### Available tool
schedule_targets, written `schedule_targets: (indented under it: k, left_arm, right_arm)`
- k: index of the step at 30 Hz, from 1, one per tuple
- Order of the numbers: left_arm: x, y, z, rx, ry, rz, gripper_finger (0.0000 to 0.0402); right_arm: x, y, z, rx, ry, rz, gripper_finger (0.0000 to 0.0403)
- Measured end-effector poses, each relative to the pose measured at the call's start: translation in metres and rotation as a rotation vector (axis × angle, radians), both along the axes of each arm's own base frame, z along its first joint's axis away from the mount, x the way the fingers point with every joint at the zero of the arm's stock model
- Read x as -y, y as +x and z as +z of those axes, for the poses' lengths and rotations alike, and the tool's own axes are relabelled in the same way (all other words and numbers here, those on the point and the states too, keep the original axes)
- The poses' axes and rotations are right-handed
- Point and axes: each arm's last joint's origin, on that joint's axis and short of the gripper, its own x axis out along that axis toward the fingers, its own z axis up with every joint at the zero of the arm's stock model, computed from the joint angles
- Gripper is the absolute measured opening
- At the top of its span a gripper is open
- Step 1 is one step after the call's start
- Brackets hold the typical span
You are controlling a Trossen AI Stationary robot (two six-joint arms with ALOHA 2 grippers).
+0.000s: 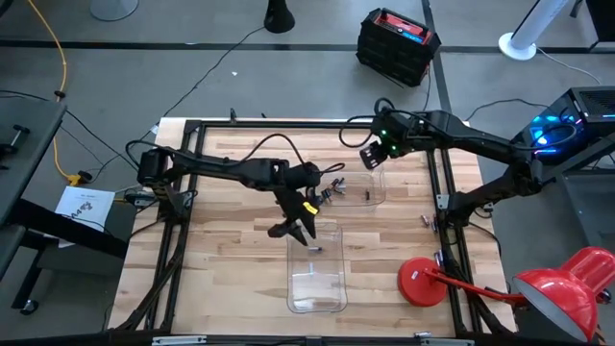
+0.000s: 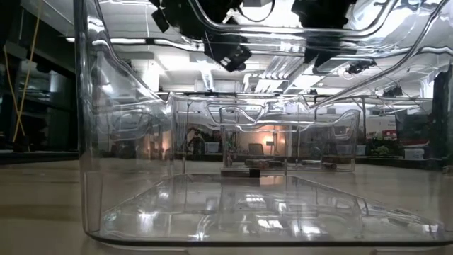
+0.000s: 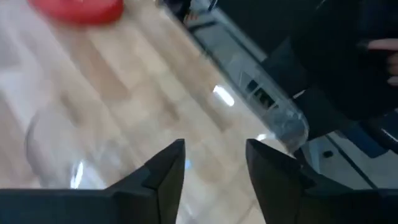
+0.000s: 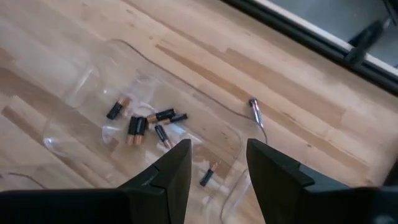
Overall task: Sort batteries
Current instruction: Adjust the top transparent bin
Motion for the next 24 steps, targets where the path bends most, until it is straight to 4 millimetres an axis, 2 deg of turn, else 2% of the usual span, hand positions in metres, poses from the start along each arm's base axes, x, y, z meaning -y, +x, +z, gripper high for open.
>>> schedule_targets:
  k: [3, 5, 8, 13, 18, 24]
  left_arm:
    - [-0.021, -0.016, 0.005, -0.125, 0.091, 0.085, 0.0170]
    - [-0.041, -0.030, 0.010, -0.179, 0.123, 0.139, 0.0170]
    - [-0.072, -0.050, 0.017, -0.196, 0.061, 0.215, 0.0165]
    - [-0.120, -0.091, 0.042, -0.113, 0.001, 0.431, 0.0149]
    - [-0.144, -0.132, 0.066, 0.021, 0.067, 0.641, 0.0129]
    - [-0.152, -0.179, 0.069, 0.212, 0.099, 0.837, 0.0101]
  right_arm:
    - [-0.005, -0.008, -0.007, -0.078, 0.089, -0.026, 0.0149]
    - [-0.013, -0.012, -0.020, -0.145, 0.157, -0.037, 0.0149]
    - [-0.026, -0.016, -0.049, -0.232, 0.248, -0.063, 0.0149]
    - [-0.044, -0.027, -0.104, -0.366, 0.316, -0.181, 0.0149]
    - [-0.040, -0.027, -0.129, -0.298, 0.226, -0.300, 0.0129]
    - [-0.021, -0.004, -0.153, -0.015, 0.224, -0.337, 0.0021]
